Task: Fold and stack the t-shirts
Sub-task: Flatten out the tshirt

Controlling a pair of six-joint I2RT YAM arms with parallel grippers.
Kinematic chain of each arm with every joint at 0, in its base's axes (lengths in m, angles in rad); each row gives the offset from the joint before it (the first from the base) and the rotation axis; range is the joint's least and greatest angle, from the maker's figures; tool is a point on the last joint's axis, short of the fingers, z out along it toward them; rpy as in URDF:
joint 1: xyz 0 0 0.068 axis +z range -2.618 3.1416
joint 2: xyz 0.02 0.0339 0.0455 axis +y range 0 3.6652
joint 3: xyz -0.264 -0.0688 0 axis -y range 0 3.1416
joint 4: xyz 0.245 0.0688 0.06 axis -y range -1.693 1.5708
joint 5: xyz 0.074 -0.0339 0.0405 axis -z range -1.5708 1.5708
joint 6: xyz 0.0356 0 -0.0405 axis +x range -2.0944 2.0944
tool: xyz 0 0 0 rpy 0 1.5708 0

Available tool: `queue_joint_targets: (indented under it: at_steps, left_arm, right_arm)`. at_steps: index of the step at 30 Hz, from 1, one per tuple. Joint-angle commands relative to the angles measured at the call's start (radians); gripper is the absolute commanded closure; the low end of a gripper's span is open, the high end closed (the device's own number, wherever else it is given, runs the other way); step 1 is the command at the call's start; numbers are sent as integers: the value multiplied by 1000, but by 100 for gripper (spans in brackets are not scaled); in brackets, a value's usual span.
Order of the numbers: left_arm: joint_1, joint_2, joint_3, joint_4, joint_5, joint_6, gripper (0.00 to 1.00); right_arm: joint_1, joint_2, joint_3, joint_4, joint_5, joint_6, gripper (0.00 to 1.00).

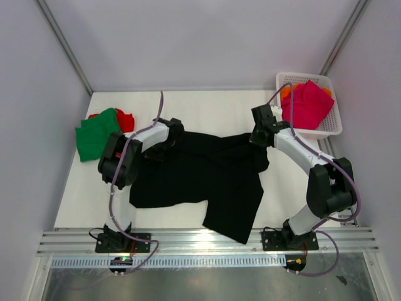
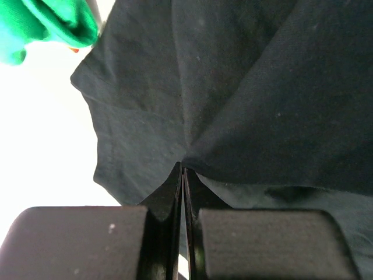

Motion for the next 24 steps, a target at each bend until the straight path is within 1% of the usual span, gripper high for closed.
queue_joint_targets:
  at_steps: [1,8,9,12,15,17,20,21,24]
  left_arm:
    - [0,-48,95,-35,-18,8,100]
    - [12,-119,307,-156,-75,48,100]
    - [14,-122,352,-168,-81,53,100]
    - [20,-127,426,-219,-101,70,100]
    - [29,-122,543,-263,-128,80,100]
    - [41,-116,584,-288,-151,80,100]
    - [64,-108,658,-312,-193,74,100]
    - [78,-94,692,-329,-212,74,100]
    - [94,-76,721,-354,-240,67,99]
  right_arm:
    - [-8,-41,16,1,37,-15,97]
    - [-8,-39,63,-2,49,-21,97]
    - [-9,-36,65,-2,48,-19,97]
    - [-8,-33,62,1,45,-13,97]
    - [-9,-30,62,4,46,-12,97]
    - [-11,-29,67,7,52,-15,97]
    - [-29,-21,105,-2,69,-33,97]
    - [-52,-19,135,-5,69,-38,97]
    - [-101,-13,204,-25,68,-48,97]
